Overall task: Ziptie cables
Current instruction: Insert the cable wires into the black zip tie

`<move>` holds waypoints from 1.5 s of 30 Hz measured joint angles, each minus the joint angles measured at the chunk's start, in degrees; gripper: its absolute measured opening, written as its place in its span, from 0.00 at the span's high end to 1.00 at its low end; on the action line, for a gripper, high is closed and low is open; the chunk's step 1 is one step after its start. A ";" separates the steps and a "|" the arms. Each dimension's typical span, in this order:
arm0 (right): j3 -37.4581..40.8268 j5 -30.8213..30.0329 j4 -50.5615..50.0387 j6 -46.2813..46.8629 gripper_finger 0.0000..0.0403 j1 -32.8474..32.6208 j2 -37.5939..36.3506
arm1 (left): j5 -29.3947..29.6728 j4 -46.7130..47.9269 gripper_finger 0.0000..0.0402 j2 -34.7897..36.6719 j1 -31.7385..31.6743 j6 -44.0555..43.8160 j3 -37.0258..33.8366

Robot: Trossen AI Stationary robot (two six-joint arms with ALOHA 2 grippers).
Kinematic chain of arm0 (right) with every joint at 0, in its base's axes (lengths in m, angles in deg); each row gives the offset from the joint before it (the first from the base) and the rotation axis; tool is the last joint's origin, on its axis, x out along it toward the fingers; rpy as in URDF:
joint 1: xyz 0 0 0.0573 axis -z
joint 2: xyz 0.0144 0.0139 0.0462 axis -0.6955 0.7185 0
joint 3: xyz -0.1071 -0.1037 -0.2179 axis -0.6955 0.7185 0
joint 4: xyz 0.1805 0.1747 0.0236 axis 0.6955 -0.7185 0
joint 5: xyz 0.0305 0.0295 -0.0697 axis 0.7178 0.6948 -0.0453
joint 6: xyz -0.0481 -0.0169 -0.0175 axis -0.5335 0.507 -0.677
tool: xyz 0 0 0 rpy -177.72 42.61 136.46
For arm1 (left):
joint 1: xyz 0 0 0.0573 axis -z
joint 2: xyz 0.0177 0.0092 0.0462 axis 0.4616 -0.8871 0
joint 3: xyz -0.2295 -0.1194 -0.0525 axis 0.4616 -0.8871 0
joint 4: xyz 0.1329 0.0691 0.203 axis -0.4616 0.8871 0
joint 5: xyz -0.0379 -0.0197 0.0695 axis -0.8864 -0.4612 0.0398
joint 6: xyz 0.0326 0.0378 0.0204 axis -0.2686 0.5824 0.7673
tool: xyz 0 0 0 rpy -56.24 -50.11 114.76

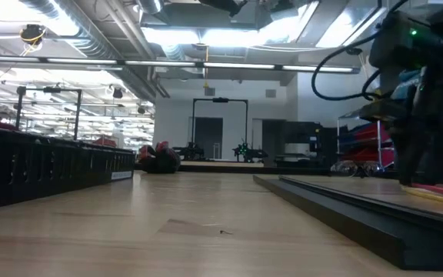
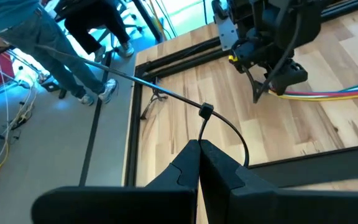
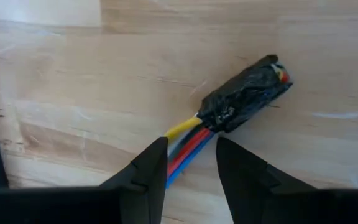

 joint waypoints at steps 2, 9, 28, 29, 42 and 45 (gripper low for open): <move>0.41 -0.76 0.19 -0.02 0.67 -0.01 0.79 | 0.02 0.11 1.00 0.00 0.00 -0.13 0.00; 0.76 -8.85 4.34 -5.51 0.71 -0.10 2.96 | 0.00 0.10 1.00 0.00 0.00 -0.15 0.00; -17.81 -16.94 9.19 -69.78 0.99 0.11 -0.85 | -7.98 -6.81 1.00 -0.36 -7.00 -14.33 -1.41; -20.03 -18.39 7.45 -73.90 0.99 0.10 -0.90 | -8.85 -6.82 1.00 -0.63 -7.40 -14.46 -2.10; -31.79 -22.45 -0.25 -99.52 1.00 10.30 -0.85 | -14.15 -19.44 1.00 -9.07 -4.16 -14.98 -5.75; -31.79 -19.22 -0.11 -99.55 1.00 12.96 -0.85 | -14.19 -22.25 1.00 -10.47 -3.50 -14.88 -5.79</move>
